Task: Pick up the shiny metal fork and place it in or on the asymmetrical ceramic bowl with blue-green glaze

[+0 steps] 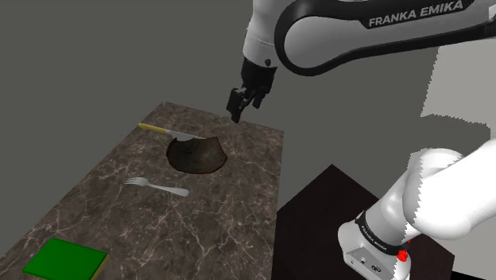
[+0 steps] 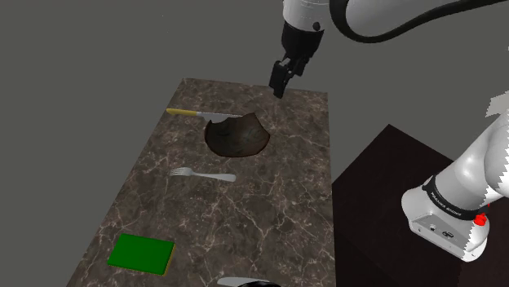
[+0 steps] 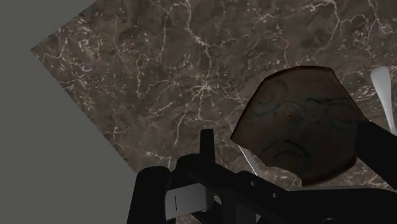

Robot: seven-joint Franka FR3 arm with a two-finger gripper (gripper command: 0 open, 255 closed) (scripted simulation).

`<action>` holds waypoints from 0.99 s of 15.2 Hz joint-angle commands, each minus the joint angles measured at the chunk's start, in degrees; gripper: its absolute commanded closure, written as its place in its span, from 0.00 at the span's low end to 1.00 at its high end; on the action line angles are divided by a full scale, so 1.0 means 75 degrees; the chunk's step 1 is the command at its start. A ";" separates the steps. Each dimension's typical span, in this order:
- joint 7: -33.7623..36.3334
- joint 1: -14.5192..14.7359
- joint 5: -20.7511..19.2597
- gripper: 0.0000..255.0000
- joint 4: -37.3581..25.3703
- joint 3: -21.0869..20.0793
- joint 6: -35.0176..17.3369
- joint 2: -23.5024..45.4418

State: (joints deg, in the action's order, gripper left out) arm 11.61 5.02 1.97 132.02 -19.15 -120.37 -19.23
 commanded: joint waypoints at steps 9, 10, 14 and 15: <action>0.1920 0.0234 -0.1388 0.00 -0.1249 -0.1091 -0.1067 0.2672; 0.2134 0.0299 -0.1597 0.00 -0.1433 -0.1146 -0.1113 0.2970; 0.2940 0.0685 -0.2443 0.00 -0.2270 -0.1224 -0.1184 0.4179; 0.3118 0.0814 -0.2641 0.00 -0.2505 -0.1207 -0.1177 0.4480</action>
State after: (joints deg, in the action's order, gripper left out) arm 33.57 10.32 -16.37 114.47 -28.20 -128.98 12.38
